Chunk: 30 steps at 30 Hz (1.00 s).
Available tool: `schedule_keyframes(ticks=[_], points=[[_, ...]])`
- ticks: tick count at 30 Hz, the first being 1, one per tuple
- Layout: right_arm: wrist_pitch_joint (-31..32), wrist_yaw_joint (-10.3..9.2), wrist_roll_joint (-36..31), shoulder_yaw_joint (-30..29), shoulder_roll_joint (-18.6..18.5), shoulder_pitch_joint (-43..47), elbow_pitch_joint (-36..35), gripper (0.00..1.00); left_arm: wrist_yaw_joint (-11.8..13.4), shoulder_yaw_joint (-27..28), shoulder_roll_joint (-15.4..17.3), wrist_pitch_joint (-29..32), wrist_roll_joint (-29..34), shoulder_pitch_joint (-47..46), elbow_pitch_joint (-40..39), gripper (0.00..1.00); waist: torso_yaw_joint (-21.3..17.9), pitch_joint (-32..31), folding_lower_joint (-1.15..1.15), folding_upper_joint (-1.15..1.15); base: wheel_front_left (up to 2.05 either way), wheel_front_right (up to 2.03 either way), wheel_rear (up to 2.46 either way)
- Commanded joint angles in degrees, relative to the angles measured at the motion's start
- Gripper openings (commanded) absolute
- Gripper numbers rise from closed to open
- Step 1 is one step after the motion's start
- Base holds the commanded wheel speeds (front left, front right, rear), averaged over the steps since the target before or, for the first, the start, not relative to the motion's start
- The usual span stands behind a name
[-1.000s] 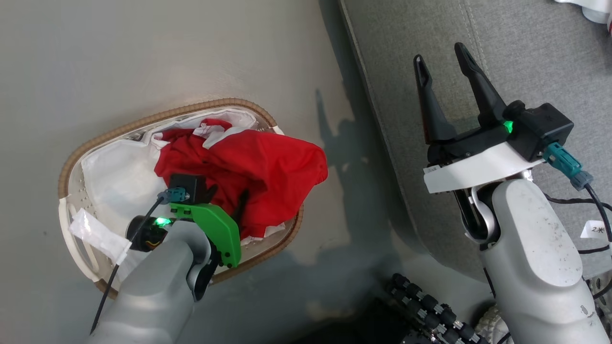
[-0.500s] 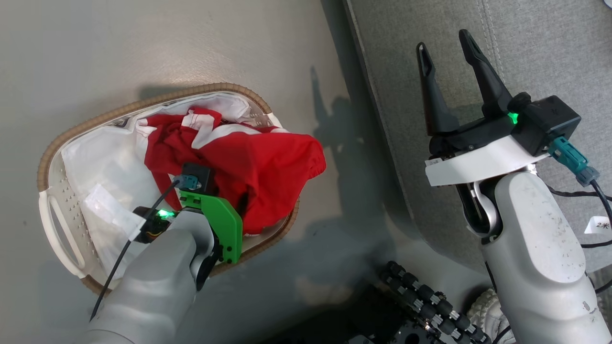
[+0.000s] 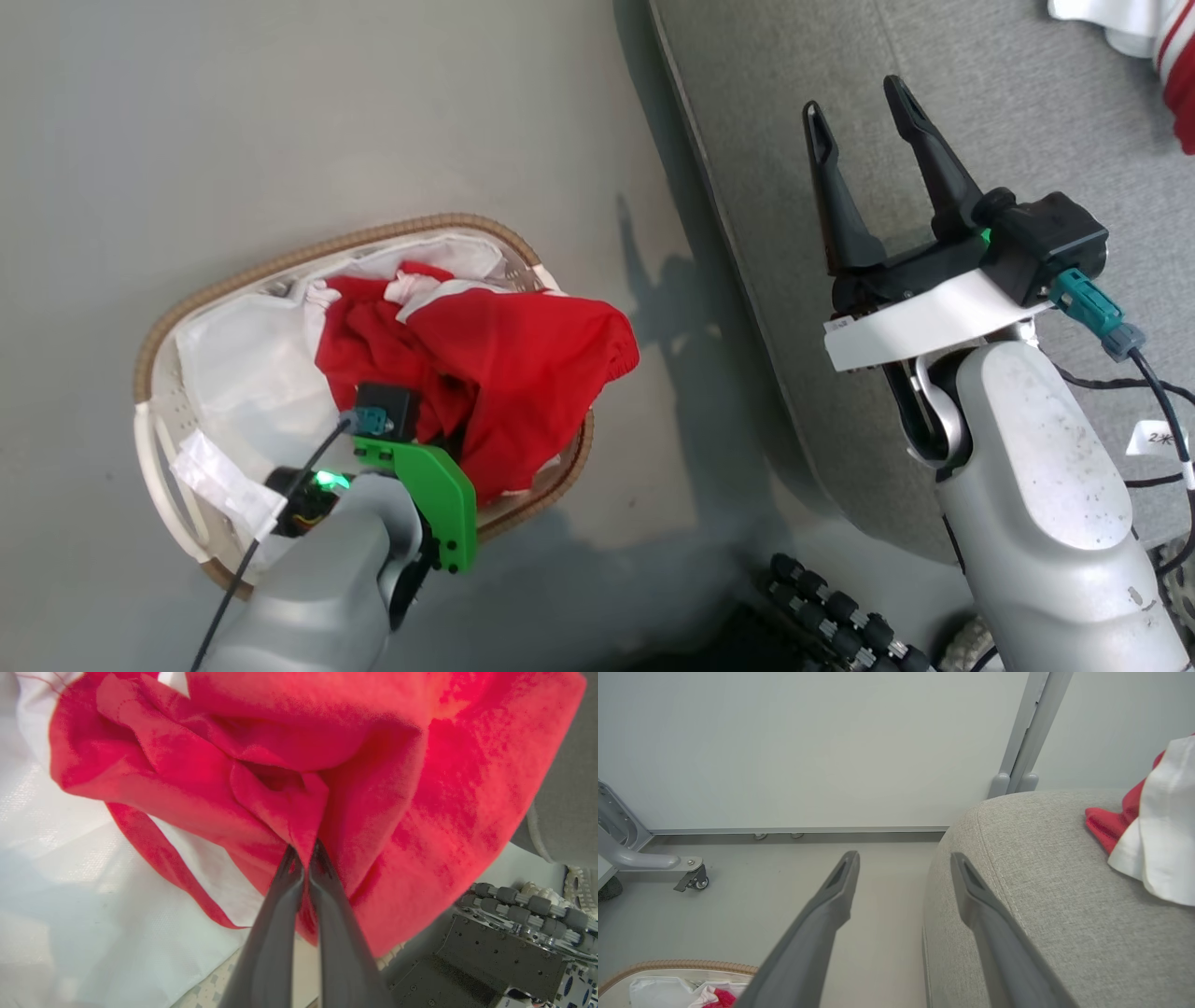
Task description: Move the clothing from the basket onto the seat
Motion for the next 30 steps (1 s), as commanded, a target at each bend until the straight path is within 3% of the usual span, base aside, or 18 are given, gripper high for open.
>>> schedule_keyframes(ticks=[1, 19, 30], points=[[0.0, -0.08, -0.3, -0.3, -0.18, 1.14, 0.68, 1.0, -0.18, -0.18, -0.3, -0.86, -0.76, 1.11, -0.14, 0.0, 1.31, -4.26, 0.0, 0.0, 0.0, 0.0, 0.0], [0.0, -0.08, -2.64, -2.14, -0.21, 8.85, 5.23, 1.0, -0.18, 0.68, -0.57, -7.72, -4.16, 7.13, -5.33, 0.0, 8.67, -22.05, 0.0, 0.0, 0.0, 0.0, 0.0], [0.0, -0.08, -2.76, -2.88, -0.21, 14.5, 7.2, 1.0, 1.93, 14.45, 1.17, -7.66, 4.04, 11.54, -18.19, 0.0, 11.05, -30.76, 0.0, 0.0, 0.0, 0.0, 0.0]])
